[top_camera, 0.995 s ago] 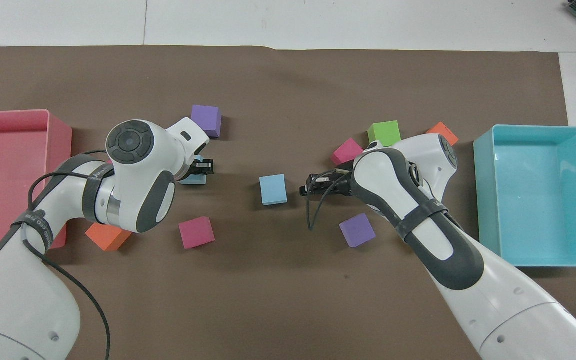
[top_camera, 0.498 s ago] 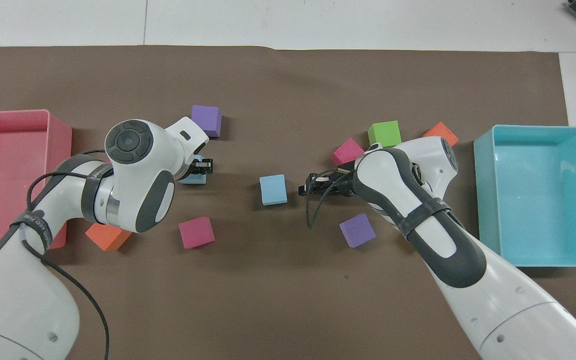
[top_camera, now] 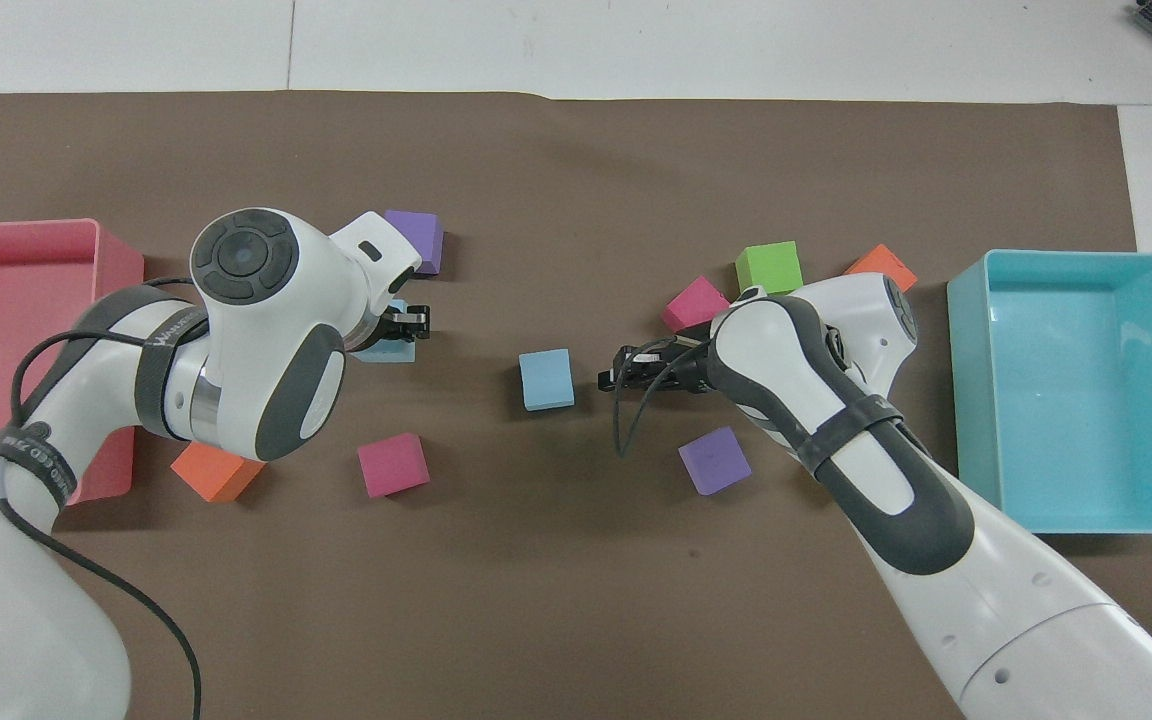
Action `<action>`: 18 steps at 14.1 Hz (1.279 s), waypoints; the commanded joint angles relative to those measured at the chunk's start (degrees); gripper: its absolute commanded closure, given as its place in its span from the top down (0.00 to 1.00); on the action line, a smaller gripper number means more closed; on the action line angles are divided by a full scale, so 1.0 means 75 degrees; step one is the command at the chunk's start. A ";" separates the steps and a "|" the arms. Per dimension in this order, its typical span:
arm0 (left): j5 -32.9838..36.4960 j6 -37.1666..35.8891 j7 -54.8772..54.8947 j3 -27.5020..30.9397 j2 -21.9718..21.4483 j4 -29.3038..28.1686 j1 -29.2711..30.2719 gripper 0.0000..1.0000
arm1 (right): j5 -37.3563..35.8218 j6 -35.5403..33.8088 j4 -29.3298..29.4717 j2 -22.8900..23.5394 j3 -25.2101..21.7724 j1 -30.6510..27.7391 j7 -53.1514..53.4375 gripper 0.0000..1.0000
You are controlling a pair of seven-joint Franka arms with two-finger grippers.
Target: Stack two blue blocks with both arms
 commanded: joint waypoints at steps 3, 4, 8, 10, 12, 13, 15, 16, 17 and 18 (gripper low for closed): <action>0.0178 -0.0327 -0.1539 0.0126 0.0110 0.0630 -0.0873 0.09 | 0.0341 0.0094 -0.0132 -0.0064 0.0071 -0.0081 -0.0320 0.00; 0.0178 -0.0315 -0.1774 0.0115 0.0122 0.0678 -0.0990 0.09 | 0.0353 0.0106 -0.0132 -0.0064 0.0071 -0.0081 -0.0320 0.00; 0.0155 -0.0234 -0.2630 0.0115 0.0192 0.0912 -0.1530 0.08 | 0.0353 0.0106 -0.0132 -0.0064 0.0071 -0.0069 -0.0320 0.00; 0.0143 -0.0314 -0.2713 0.0103 0.0227 0.1075 -0.1648 0.08 | 0.0353 0.0106 -0.0132 -0.0064 0.0060 -0.0069 -0.0320 0.00; 0.0108 -0.0338 -0.2946 0.0115 0.0600 0.1367 -0.1928 0.08 | 0.0341 0.0094 -0.0132 -0.0064 0.0071 -0.0069 -0.0320 0.00; 0.0143 -0.0350 -0.3006 0.0115 0.0753 0.1578 -0.1952 0.08 | 0.0353 0.0094 -0.0132 -0.0064 0.0071 -0.0069 -0.0320 0.00; 0.0108 -0.0385 -0.3053 0.0115 0.0941 0.1651 -0.2034 0.08 | 0.0353 0.0094 -0.0132 -0.0064 0.0071 -0.0081 -0.0320 0.00; 0.0131 -0.0351 -0.3053 0.0115 0.0930 0.1651 -0.2023 0.08 | 0.0353 0.0094 -0.0132 -0.0064 0.0071 -0.0069 -0.0320 0.00; 0.0155 -0.0339 -0.3042 0.0103 0.0930 0.1581 -0.2023 0.09 | 0.0353 0.0094 -0.0132 -0.0064 0.0071 -0.0069 -0.0320 0.00; 0.0155 -0.0350 -0.3042 0.0103 0.0930 0.1534 -0.2023 0.09 | 0.0353 0.0094 -0.0132 -0.0064 0.0060 -0.0069 -0.0320 0.00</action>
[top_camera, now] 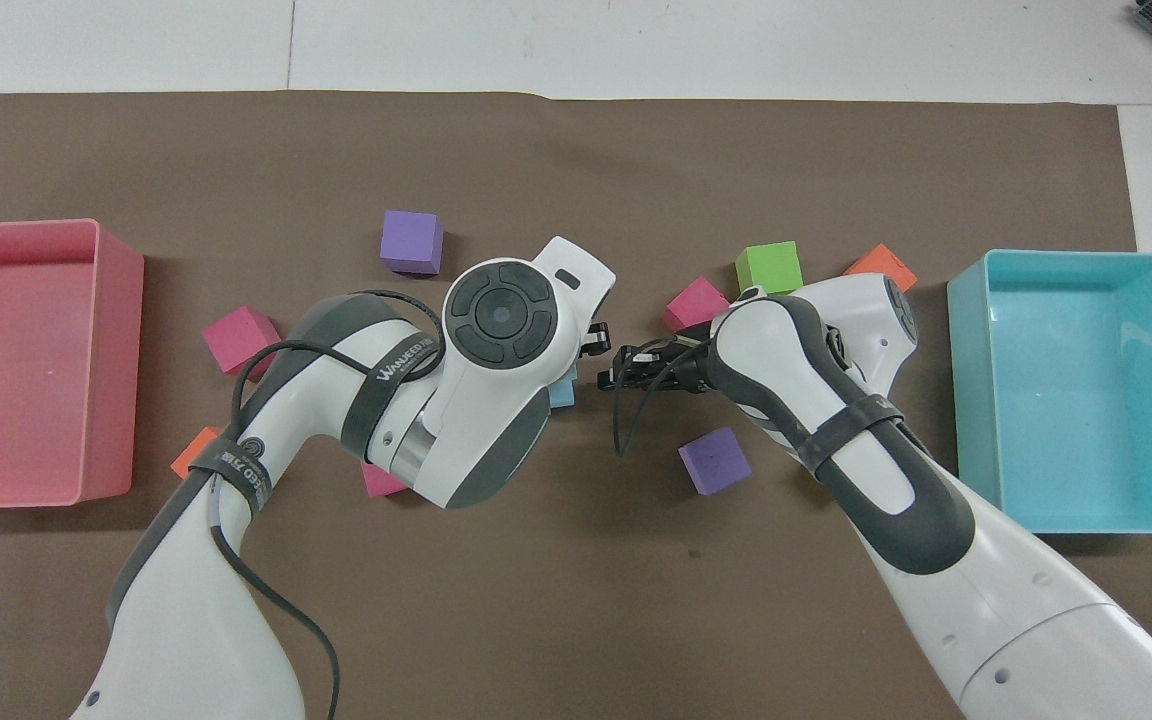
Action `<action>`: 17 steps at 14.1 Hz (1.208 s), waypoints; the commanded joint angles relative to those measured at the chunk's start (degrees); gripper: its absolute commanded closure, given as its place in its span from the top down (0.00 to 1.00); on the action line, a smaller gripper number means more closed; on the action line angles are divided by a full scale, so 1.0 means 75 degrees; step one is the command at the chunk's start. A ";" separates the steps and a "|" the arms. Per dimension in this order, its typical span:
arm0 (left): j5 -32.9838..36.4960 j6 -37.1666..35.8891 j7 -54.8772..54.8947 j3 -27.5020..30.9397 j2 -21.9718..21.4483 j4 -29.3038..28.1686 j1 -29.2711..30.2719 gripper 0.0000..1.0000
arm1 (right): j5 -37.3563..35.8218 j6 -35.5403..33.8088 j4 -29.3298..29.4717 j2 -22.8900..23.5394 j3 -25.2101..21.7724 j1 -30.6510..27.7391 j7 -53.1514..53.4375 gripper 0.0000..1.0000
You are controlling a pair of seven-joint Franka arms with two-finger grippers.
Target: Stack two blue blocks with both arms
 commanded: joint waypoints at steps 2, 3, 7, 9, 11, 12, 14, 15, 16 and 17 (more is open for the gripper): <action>0.0151 -0.0251 -0.0136 0.0110 0.0089 0.0127 -0.0120 0.09 | 0.0307 0.0094 -0.0131 -0.0064 0.0068 -0.0081 -0.0320 0.00; 0.0151 -0.0263 -0.0136 0.0110 0.0089 0.0092 -0.0120 0.09 | 0.0307 0.0094 -0.0131 -0.0064 0.0068 -0.0081 -0.0320 0.00; 0.0140 -0.0239 -0.0148 0.0098 -0.0005 -0.0143 -0.0167 0.09 | 0.0307 0.0071 -0.0131 -0.0064 0.0068 -0.0093 -0.0320 0.00; 0.0140 -0.0216 -0.0148 0.0110 0.0007 -0.0213 -0.0178 0.09 | 0.0354 0.0048 -0.0131 -0.0064 0.0068 -0.0116 -0.0320 0.00; 0.0140 -0.0204 -0.0148 0.0098 -0.0005 -0.0249 -0.0178 0.09 | 0.0366 0.0036 -0.0131 -0.0076 0.0068 -0.0116 -0.0320 0.00; 0.0151 -0.0181 -0.0136 0.0098 -0.0005 -0.0249 -0.0178 0.10 | 0.0378 0.0024 -0.0131 -0.0076 0.0068 -0.0116 -0.0320 0.00; 0.0151 -0.0122 -0.0089 0.0098 -0.0005 -0.0260 -0.0178 0.10 | 0.0378 0.0024 -0.0143 -0.0076 0.0068 -0.0116 -0.0320 0.00; 0.0151 -0.0145 -0.0089 0.0098 -0.0005 -0.0260 -0.0178 0.10 | 0.0378 0.0024 -0.0131 -0.0076 0.0068 -0.0116 -0.0320 0.00; 0.0151 -0.0146 -0.0089 0.0098 -0.0039 -0.0307 -0.0190 0.10 | 0.0378 0.0024 -0.0131 -0.0076 0.0068 -0.0116 -0.0320 0.00; 0.0151 -0.0134 -0.0077 0.0098 -0.0040 -0.0330 -0.0248 0.10 | 0.0378 0.0036 -0.0131 -0.0076 0.0068 -0.0116 -0.0320 0.00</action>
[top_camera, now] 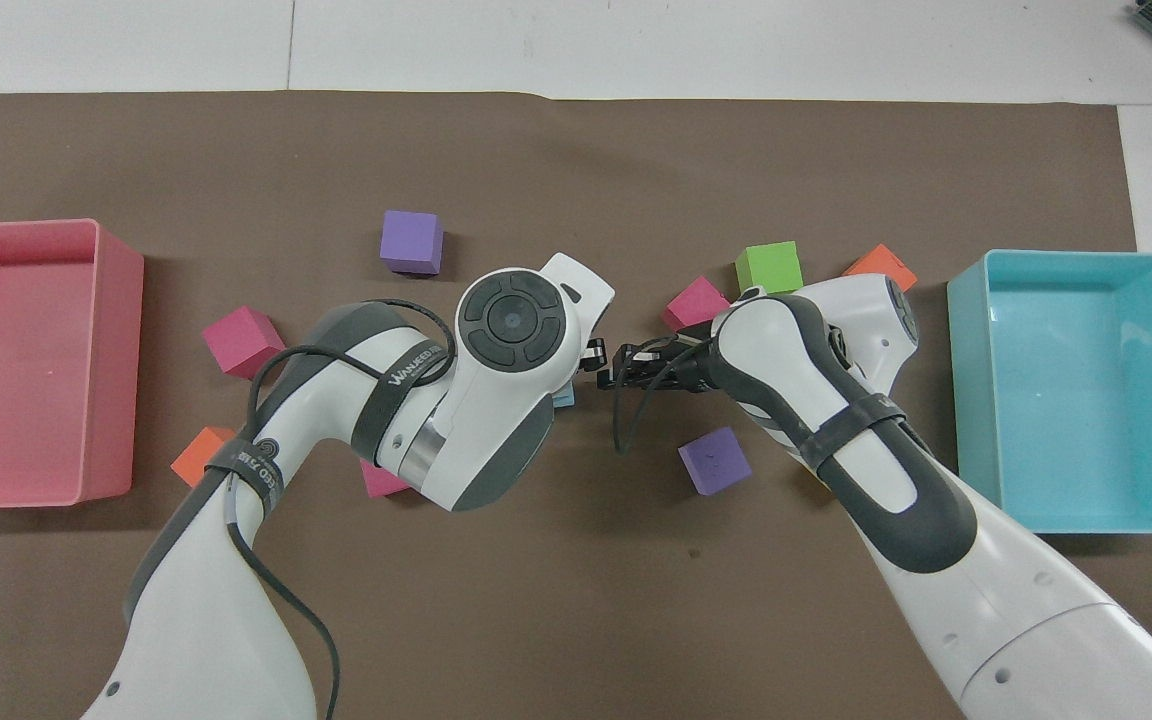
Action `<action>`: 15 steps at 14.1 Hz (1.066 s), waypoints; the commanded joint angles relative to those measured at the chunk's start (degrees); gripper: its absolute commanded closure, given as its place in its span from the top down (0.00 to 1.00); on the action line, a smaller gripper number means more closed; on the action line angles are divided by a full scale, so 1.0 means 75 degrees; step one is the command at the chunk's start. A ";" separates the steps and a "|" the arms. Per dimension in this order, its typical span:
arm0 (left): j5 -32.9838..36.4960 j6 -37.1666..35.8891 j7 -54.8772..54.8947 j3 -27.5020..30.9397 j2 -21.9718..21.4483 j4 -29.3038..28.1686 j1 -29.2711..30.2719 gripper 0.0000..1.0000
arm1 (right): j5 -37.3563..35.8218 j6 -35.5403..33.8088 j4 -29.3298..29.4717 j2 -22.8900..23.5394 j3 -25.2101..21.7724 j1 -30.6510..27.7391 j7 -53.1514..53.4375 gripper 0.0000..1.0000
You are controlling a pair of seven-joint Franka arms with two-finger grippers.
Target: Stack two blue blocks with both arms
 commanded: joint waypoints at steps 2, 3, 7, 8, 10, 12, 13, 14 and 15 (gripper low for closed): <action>0.0151 0.0017 -0.0078 0.0103 -0.0089 -0.0165 -0.0199 0.10 | 0.0277 0.0024 -0.0131 -0.0076 0.0070 -0.0110 -0.0320 0.00; 0.0151 0.0017 -0.0078 0.0103 -0.0100 -0.0165 -0.0222 0.10 | 0.0277 0.0036 -0.0142 -0.0076 0.0070 -0.0110 -0.0320 0.00; 0.0163 0.0005 -0.0067 0.0115 -0.0100 -0.0165 -0.0292 0.10 | 0.0277 0.0036 -0.0131 -0.0076 0.0070 -0.0110 -0.0320 0.00; 0.0163 -0.0018 -0.0067 0.0126 -0.0100 -0.0165 -0.0281 0.10 | 0.0277 0.0036 -0.0142 -0.0076 0.0070 -0.0110 -0.0332 0.00; 0.0175 -0.0100 -0.0078 0.0138 -0.0100 -0.0165 -0.0269 0.10 | 0.0277 0.0036 -0.0142 -0.0076 0.0070 -0.0110 -0.0320 0.00; 0.0210 -0.0112 -0.0078 0.0150 -0.0100 -0.0154 -0.0234 0.10 | 0.0277 0.0036 -0.0142 -0.0076 0.0070 -0.0110 -0.0320 0.00; 0.0326 -0.0100 -0.0078 0.0138 -0.0100 -0.0142 -0.0211 0.10 | 0.0277 0.0036 -0.0142 -0.0076 0.0070 -0.0098 -0.0320 0.00; 0.0339 -0.0065 -0.0067 0.0138 -0.0089 -0.0142 -0.0210 0.10 | 0.0277 0.0036 -0.0142 -0.0076 0.0070 -0.0098 -0.0320 0.00; 0.0339 -0.0019 -0.0067 0.0138 -0.0089 -0.0130 -0.0199 0.10 | 0.0277 0.0036 -0.0142 -0.0076 0.0070 -0.0098 -0.0320 0.00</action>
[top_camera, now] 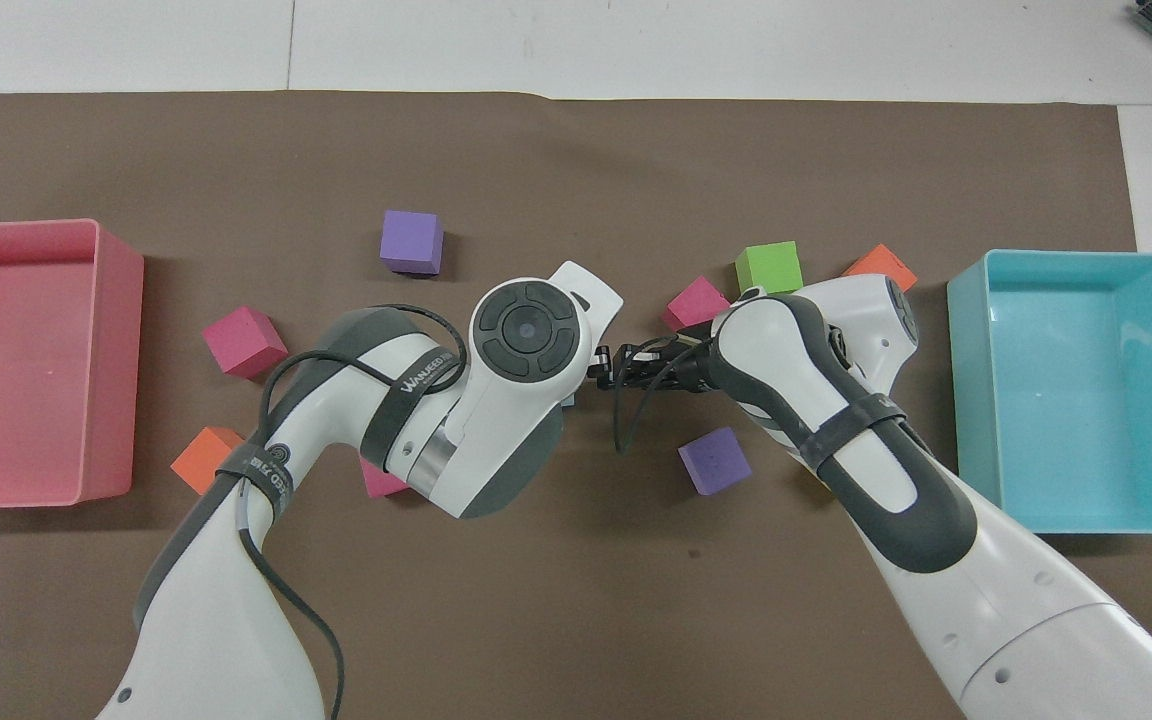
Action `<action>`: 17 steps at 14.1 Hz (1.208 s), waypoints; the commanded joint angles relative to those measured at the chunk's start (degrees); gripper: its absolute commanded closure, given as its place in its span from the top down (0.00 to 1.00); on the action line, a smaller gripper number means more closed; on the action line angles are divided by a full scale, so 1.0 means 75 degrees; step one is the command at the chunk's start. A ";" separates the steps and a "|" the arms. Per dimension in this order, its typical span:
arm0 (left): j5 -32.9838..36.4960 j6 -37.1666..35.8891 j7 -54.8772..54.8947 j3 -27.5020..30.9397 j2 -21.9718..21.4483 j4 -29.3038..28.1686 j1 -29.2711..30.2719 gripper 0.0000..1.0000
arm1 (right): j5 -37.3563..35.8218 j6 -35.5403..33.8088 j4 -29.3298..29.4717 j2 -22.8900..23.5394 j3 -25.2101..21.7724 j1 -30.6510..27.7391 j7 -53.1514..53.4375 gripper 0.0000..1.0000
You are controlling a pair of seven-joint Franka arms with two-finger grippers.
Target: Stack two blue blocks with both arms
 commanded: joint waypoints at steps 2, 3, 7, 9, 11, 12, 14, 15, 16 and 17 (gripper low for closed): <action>0.0190 0.0043 -0.0055 0.0037 -0.0089 -0.0100 -0.0018 0.10 | 0.0271 0.0036 -0.0138 -0.0076 0.0070 -0.0098 -0.0320 0.00; 0.0190 0.0043 -0.0055 0.0037 -0.0089 -0.0100 -0.0018 0.10 | 0.0271 0.0036 -0.0138 -0.0076 0.0070 -0.0098 -0.0332 0.00; 0.0190 0.0160 -0.0031 0.0026 -0.0077 -0.0112 -0.0018 0.10 | 0.0271 0.0036 -0.0138 -0.0076 0.0070 -0.0098 -0.0320 0.00; 0.0178 0.0184 -0.0031 0.0025 -0.0077 -0.0112 -0.0018 0.10 | 0.0271 0.0036 -0.0138 -0.0076 0.0070 -0.0098 -0.0332 0.00; 0.0178 0.0184 -0.0020 0.0025 -0.0077 -0.0123 -0.0018 0.10 | 0.0271 0.0036 -0.0138 -0.0076 0.0070 -0.0098 -0.0332 0.00; 0.0178 0.0184 -0.0020 0.0025 -0.0077 -0.0123 -0.0018 0.10 | 0.0271 0.0036 -0.0138 -0.0076 0.0070 -0.0098 -0.0332 0.00; 0.0178 0.0172 -0.0031 0.0025 -0.0065 -0.0135 -0.0042 0.11 | 0.0271 0.0036 -0.0138 -0.0076 0.0070 -0.0098 -0.0332 0.00; 0.0178 0.0126 -0.0031 0.0025 -0.0065 -0.0135 -0.0042 0.11 | 0.0271 0.0036 -0.0138 -0.0076 0.0070 -0.0098 -0.0320 0.00; 0.0178 0.0079 -0.0031 0.0025 -0.0077 -0.0135 -0.0042 0.12 | 0.0271 0.0036 -0.0138 -0.0076 0.0070 -0.0098 -0.0332 0.00; 0.0178 0.0067 -0.0031 0.0025 -0.0077 -0.0135 -0.0053 0.12 | 0.0271 0.0036 -0.0138 -0.0076 0.0070 -0.0098 -0.0320 0.00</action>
